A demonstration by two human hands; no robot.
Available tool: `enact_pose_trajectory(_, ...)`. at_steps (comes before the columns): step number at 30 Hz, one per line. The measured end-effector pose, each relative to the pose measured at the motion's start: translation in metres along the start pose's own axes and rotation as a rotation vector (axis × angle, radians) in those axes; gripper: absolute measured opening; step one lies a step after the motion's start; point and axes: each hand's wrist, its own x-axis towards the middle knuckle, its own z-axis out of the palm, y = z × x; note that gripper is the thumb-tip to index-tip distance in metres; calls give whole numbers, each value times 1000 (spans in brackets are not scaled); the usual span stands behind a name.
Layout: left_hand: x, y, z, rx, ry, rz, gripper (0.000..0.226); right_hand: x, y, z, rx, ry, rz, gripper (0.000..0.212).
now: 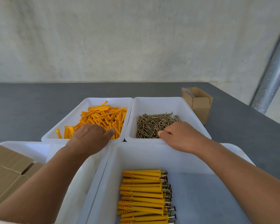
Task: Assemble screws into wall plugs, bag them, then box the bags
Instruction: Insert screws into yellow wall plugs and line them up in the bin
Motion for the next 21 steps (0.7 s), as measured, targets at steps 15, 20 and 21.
enact_pose_trajectory(15, -7, 16, -12, -224, 197, -50, 23, -8, -14, 0, 117, 5, -129, 13)
enact_pose_trajectory(20, -6, 11, -10, -222, 350, -36, 36, -9, -17, -2, 151, 0, -118, 14)
enact_pose_trajectory(21, -6, 10, -10, -228, 393, -32, 35, -9, -18, -3, 160, -5, -113, 15)
